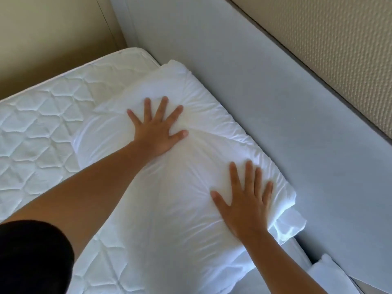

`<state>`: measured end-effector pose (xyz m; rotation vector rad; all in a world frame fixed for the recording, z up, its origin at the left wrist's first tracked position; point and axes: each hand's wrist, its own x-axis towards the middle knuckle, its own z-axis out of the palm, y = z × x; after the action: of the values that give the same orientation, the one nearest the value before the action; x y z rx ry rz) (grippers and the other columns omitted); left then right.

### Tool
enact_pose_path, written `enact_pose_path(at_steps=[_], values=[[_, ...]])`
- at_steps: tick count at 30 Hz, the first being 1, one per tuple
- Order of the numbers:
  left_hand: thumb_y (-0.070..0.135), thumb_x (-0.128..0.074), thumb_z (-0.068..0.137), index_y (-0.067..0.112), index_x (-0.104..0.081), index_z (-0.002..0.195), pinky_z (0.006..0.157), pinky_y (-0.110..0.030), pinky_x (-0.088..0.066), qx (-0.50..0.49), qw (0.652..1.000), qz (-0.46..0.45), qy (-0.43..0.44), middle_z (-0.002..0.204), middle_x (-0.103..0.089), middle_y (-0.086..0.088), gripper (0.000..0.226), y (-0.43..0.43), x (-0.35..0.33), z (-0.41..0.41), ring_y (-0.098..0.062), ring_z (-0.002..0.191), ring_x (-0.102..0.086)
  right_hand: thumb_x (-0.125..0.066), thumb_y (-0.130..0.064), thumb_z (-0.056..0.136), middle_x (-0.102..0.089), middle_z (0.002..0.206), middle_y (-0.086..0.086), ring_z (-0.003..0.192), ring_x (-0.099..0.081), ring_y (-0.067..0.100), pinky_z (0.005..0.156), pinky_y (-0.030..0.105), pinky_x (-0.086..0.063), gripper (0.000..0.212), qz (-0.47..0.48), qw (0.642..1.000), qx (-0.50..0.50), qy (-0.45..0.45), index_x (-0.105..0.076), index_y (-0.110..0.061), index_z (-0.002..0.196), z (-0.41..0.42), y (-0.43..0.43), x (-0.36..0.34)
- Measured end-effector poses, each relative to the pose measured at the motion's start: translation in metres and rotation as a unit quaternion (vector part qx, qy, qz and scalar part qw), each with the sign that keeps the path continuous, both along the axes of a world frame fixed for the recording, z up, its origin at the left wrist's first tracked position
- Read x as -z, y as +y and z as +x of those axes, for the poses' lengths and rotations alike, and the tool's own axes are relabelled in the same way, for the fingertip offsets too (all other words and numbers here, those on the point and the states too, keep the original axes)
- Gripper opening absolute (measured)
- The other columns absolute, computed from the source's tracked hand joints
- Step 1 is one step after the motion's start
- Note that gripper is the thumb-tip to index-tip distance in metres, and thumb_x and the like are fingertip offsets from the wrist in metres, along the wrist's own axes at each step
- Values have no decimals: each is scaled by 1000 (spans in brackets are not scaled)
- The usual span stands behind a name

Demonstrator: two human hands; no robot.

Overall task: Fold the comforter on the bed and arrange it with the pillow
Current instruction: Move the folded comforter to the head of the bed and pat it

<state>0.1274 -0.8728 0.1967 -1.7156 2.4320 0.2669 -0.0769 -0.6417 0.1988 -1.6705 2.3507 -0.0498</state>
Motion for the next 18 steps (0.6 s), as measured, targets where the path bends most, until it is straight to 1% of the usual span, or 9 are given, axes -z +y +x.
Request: enact_pose_path(at_steps=[2,6,8,11,13,15,18], values=[[89,-8,80,55,20,148,108,-78,8,-5,1000,7,12,165,23,8,81,-24,11,-11,-38,150,22,-26,-80,89,16,168,3,155,11,29,123,57,2,86,-3,1000,12,5,5,-39,158,-6,2,19],[89,-12,80,53,24,147,110,-77,4,-26,998,32,37,164,25,7,84,-53,43,-23,-38,151,19,-33,-67,93,-3,168,11,155,-1,35,123,57,-2,79,-54,998,23,-8,-17,-28,160,-1,-7,59],[87,-13,82,50,25,148,111,-76,2,-32,998,29,39,165,24,5,85,-58,63,-22,-39,151,16,-34,-62,93,-7,167,14,154,-4,38,123,55,-1,77,-77,997,23,-18,-22,-24,159,0,-14,78],[84,-14,85,43,23,151,112,-75,1,-34,998,18,49,165,23,1,86,-65,84,-26,-40,151,14,-32,-59,95,-9,166,17,153,-5,40,123,53,-1,74,-94,995,10,-24,-22,-21,158,-4,-25,105],[82,-13,87,35,21,154,112,-75,-1,-26,998,4,57,166,20,-5,88,-71,98,-30,-43,151,11,-28,-58,98,-12,164,21,153,-4,40,123,54,-2,72,-103,994,3,-24,-23,-18,157,-6,-31,122],[80,-15,89,28,18,156,113,-75,-4,-21,997,-16,65,166,15,-9,91,-76,113,-33,-45,151,7,-24,-58,99,-15,162,23,154,0,36,123,53,-1,70,-116,993,-2,-28,-22,-18,156,-7,-38,138],[79,-18,89,24,14,157,113,-75,-5,-24,997,-30,73,167,12,-12,93,-81,127,-35,-46,151,5,-21,-58,99,-15,160,23,154,6,29,124,49,3,67,-126,991,-8,-32,-19,-21,155,-9,-46,158]])
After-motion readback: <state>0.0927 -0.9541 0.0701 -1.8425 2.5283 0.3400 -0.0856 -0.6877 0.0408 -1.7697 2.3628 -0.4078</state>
